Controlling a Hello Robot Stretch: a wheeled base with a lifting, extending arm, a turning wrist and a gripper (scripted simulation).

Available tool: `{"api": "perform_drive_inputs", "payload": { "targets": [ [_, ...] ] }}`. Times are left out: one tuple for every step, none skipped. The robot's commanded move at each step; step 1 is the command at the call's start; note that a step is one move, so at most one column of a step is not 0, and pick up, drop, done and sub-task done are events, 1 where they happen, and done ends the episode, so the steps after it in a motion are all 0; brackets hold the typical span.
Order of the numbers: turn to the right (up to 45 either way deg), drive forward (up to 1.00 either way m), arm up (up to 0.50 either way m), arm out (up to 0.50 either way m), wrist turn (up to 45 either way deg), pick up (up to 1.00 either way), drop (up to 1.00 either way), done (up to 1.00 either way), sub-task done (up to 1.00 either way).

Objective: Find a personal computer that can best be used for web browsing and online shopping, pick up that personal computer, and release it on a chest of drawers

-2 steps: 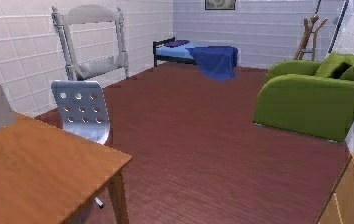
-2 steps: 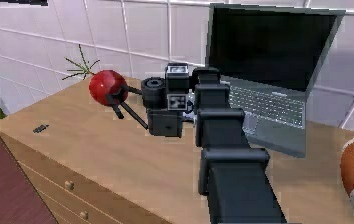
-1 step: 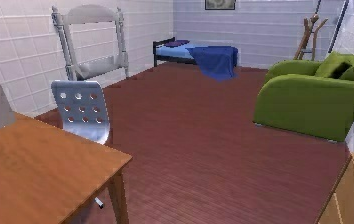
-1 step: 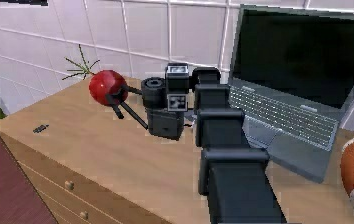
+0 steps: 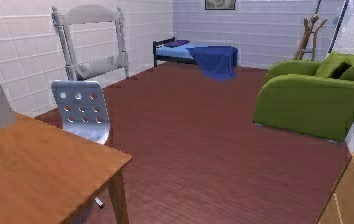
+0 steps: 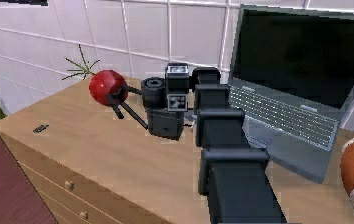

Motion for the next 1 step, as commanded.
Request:
{"api": "perform_drive_inputs", "payload": {
  "targets": [
    [0.0, 0.0, 0.0, 0.0, 0.0, 0.0, 1.0, 0.0, 0.0]
  ]
}}
